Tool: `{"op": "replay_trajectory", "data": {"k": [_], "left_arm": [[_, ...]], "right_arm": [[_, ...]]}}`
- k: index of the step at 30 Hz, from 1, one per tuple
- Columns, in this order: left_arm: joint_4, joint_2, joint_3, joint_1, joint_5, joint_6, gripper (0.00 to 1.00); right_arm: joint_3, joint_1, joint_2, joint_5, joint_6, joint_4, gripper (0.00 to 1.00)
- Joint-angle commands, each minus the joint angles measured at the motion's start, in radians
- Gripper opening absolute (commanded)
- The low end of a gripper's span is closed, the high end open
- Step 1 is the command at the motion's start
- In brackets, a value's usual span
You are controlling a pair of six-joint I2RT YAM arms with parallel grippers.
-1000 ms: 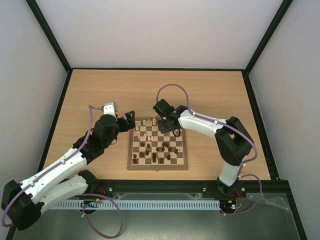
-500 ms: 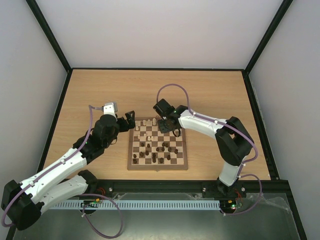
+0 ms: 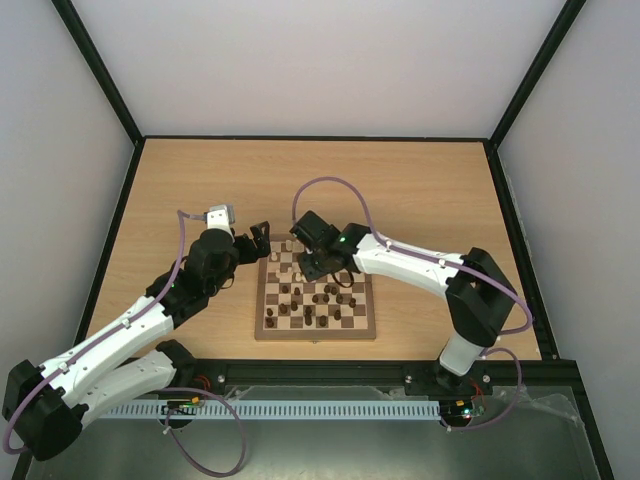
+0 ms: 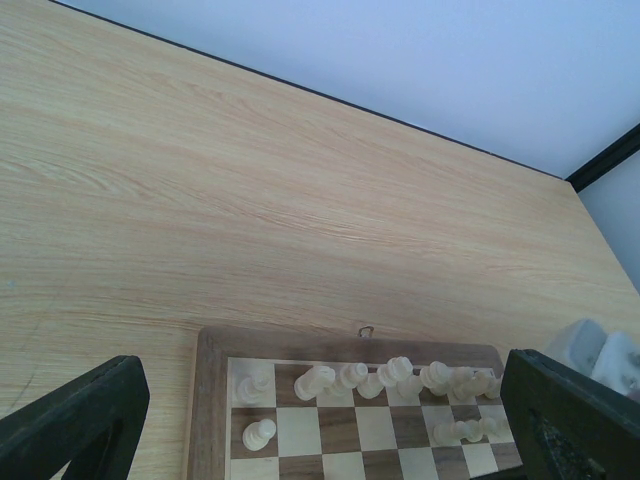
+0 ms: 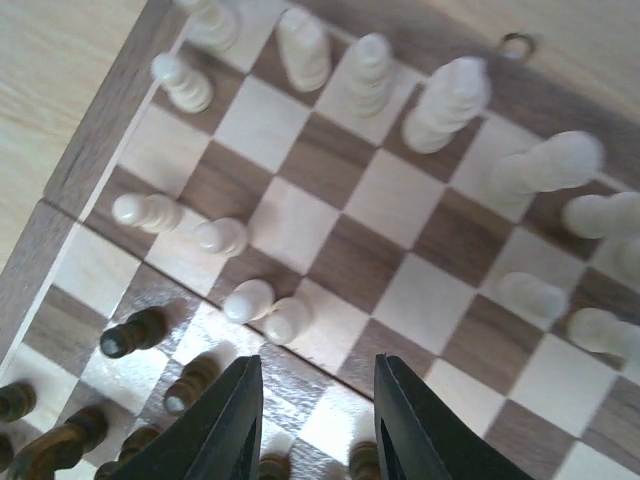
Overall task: Set up the chess pieces on the board
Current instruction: Pick up the chess piece from the chessboard.
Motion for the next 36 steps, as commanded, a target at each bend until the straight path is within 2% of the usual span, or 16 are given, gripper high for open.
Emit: {"op": "replay_trajectory", "data": {"k": [1, 20, 28, 36], "left_arm": [[0.021, -0.012, -0.006, 0.004, -0.019, 0.006, 1.00], [0.016, -0.019, -0.004, 0.004, -0.020, 0.006, 1.00], [0.016, -0.021, -0.005, 0.004, -0.018, 0.005, 0.99], [0.019, -0.019, -0.006, 0.004, -0.014, 0.005, 0.99]], "right_arm": [[0.029, 0.039, 0.052, -0.032, -0.003, -0.049, 0.31], [0.082, 0.054, 0.160, 0.004, -0.001, -0.052, 0.27], [0.087, 0.053, 0.172, 0.016, -0.001, -0.060, 0.22], [0.087, 0.051, 0.180, 0.016, -0.002, -0.064, 0.22]]}}
